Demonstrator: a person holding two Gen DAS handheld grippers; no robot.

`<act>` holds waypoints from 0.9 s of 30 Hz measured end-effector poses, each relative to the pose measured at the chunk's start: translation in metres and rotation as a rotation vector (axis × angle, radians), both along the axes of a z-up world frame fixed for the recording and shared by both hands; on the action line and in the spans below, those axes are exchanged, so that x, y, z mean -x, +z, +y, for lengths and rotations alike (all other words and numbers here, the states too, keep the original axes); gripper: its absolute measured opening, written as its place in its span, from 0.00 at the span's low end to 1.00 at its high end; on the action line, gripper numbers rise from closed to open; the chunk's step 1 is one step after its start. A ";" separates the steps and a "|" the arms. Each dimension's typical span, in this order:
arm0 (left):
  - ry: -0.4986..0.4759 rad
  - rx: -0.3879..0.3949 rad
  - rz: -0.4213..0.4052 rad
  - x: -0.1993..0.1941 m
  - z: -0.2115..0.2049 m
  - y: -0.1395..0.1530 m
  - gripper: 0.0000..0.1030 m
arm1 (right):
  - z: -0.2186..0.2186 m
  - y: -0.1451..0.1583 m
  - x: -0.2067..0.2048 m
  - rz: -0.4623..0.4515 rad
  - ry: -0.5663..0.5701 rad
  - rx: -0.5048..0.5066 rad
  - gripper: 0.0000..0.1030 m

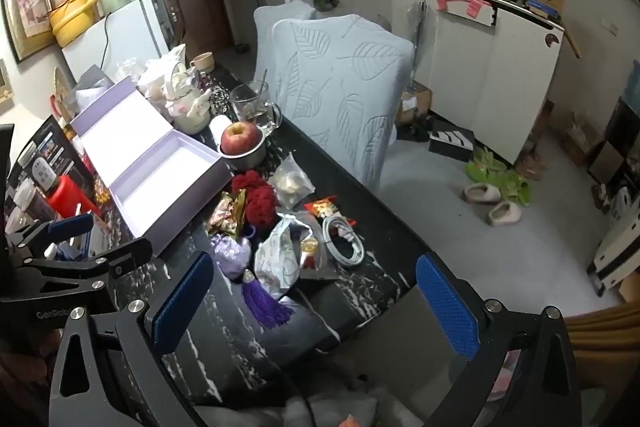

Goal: Organize soft objects

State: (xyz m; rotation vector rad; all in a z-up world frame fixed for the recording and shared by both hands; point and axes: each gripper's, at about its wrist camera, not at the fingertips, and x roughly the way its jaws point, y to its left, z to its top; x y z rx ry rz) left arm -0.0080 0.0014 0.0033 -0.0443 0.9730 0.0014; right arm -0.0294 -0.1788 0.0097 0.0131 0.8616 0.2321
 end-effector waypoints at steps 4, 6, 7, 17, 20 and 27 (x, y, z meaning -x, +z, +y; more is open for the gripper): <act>0.000 0.003 0.001 0.000 -0.001 0.001 1.00 | -0.001 0.000 0.000 -0.002 0.001 0.000 1.00; -0.001 0.003 0.000 0.001 -0.002 0.002 1.00 | -0.005 0.001 0.001 -0.005 -0.001 -0.002 1.00; -0.003 0.002 0.000 0.001 -0.003 0.002 1.00 | -0.006 0.000 0.001 -0.006 -0.003 -0.003 1.00; -0.009 0.004 0.001 0.002 -0.006 0.004 1.00 | -0.009 0.003 0.005 -0.011 -0.009 -0.008 1.00; -0.010 0.003 0.000 0.002 -0.007 0.004 1.00 | -0.009 0.003 0.005 -0.010 -0.011 -0.008 1.00; -0.014 0.004 0.002 0.002 -0.007 0.004 1.00 | -0.011 0.003 0.006 -0.010 -0.012 -0.007 1.00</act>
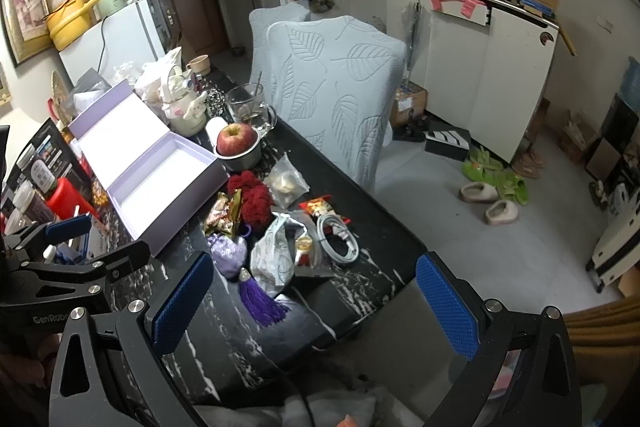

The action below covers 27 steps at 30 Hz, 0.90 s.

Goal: Organize soft objects

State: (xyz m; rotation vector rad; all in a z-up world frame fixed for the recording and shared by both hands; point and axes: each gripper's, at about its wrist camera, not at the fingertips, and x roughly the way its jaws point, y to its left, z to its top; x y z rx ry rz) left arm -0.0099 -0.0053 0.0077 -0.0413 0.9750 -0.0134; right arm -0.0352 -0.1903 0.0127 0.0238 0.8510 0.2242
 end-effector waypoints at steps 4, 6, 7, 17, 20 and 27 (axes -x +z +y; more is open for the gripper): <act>-0.001 0.008 0.004 0.000 0.002 -0.001 1.00 | 0.001 -0.002 0.000 -0.001 0.000 0.003 1.00; -0.001 0.011 0.007 -0.001 0.003 -0.002 1.00 | 0.001 -0.002 0.000 0.000 -0.001 0.003 1.00; -0.001 0.011 0.008 -0.001 0.003 -0.003 1.00 | 0.002 -0.001 0.000 0.000 -0.001 0.003 1.00; -0.007 0.014 0.009 0.001 0.000 -0.006 1.00 | 0.002 -0.002 0.001 0.002 -0.001 0.005 1.00; -0.006 0.014 0.009 0.002 0.000 -0.006 1.00 | 0.002 -0.002 0.001 0.002 0.000 0.005 1.00; -0.010 0.013 0.010 0.001 -0.001 -0.007 1.00 | 0.002 -0.002 0.001 0.001 0.000 0.006 1.00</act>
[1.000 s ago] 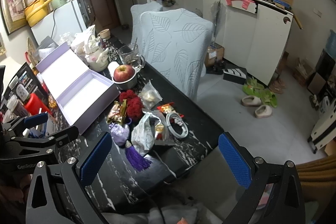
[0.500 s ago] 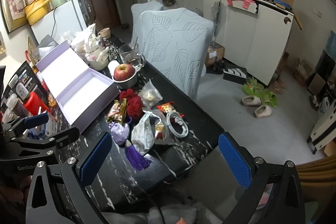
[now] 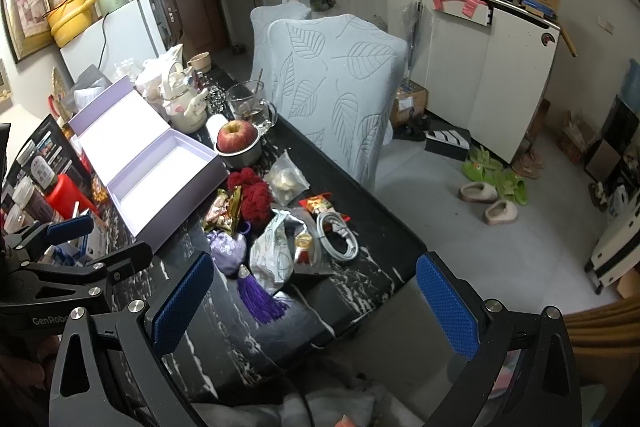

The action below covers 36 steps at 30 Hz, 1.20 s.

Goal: Organize soft objects

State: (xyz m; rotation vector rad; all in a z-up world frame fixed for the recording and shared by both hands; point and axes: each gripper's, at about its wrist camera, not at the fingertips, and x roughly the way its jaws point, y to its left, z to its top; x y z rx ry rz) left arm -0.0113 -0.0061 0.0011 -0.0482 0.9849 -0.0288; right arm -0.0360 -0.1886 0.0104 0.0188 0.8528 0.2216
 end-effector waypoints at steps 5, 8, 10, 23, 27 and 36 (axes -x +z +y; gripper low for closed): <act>0.000 0.001 -0.002 0.000 -0.001 0.001 1.00 | 0.000 0.000 0.000 0.000 -0.001 0.000 1.00; -0.001 0.001 -0.002 0.000 -0.001 0.000 1.00 | 0.000 -0.001 0.001 -0.001 0.000 0.001 1.00; -0.001 0.001 -0.001 0.000 -0.001 0.000 1.00 | 0.001 0.000 0.000 -0.001 0.000 0.001 1.00; 0.012 0.028 -0.003 -0.008 0.001 0.010 1.00 | -0.002 0.003 -0.007 0.005 0.002 0.008 1.00; 0.038 0.036 -0.005 -0.015 0.004 0.009 1.00 | -0.004 0.004 -0.016 0.005 0.010 0.007 1.00; 0.089 0.056 0.047 -0.038 0.013 -0.011 1.00 | -0.011 -0.018 -0.050 0.062 0.000 0.008 1.00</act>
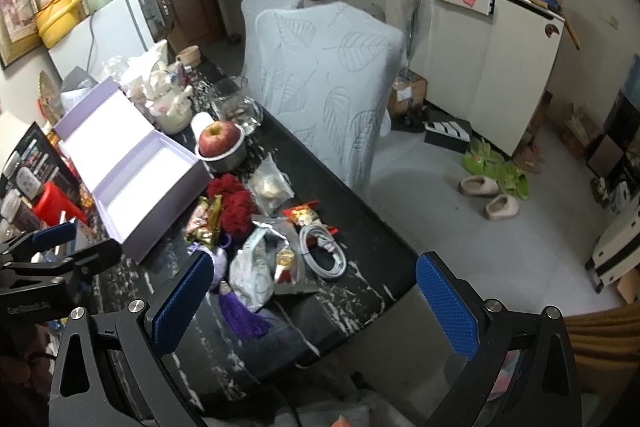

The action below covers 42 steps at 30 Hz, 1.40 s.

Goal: Organize soft objects
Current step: 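Grasp the white kiwi-print bag with the left tool while the right tool grasps the white cable coil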

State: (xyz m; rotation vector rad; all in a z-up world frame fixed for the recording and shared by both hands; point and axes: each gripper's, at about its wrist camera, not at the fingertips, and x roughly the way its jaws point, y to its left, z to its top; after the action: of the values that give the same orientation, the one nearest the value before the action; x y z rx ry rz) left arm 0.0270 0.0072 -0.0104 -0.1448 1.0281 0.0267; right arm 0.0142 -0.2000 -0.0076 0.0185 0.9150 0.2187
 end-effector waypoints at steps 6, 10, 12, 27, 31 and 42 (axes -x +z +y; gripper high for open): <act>0.017 0.021 0.077 -0.014 -0.006 -0.028 1.00 | -0.009 -0.032 -0.027 0.066 0.019 0.005 1.00; 0.000 0.038 0.106 -0.024 -0.015 -0.045 1.00 | -0.011 -0.056 -0.044 0.110 0.059 0.005 0.99; -0.008 0.038 0.115 -0.027 -0.020 -0.052 1.00 | -0.011 -0.070 -0.054 0.131 0.092 0.004 0.97; 0.040 0.078 0.184 -0.056 -0.043 -0.098 1.00 | 0.001 -0.149 -0.113 0.262 0.439 -0.026 0.84; 0.052 0.088 0.183 -0.058 -0.045 -0.102 1.00 | 0.004 -0.162 -0.123 0.306 0.504 -0.069 0.82; 0.039 0.077 0.179 -0.056 -0.047 -0.107 1.00 | 0.017 -0.177 -0.123 0.325 0.644 -0.070 0.48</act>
State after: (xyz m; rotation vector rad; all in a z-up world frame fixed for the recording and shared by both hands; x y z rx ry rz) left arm 0.0828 -0.0402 -0.1178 -0.2355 1.2051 0.0360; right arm 0.1370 -0.1826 -0.1851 -0.1838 1.2179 0.8652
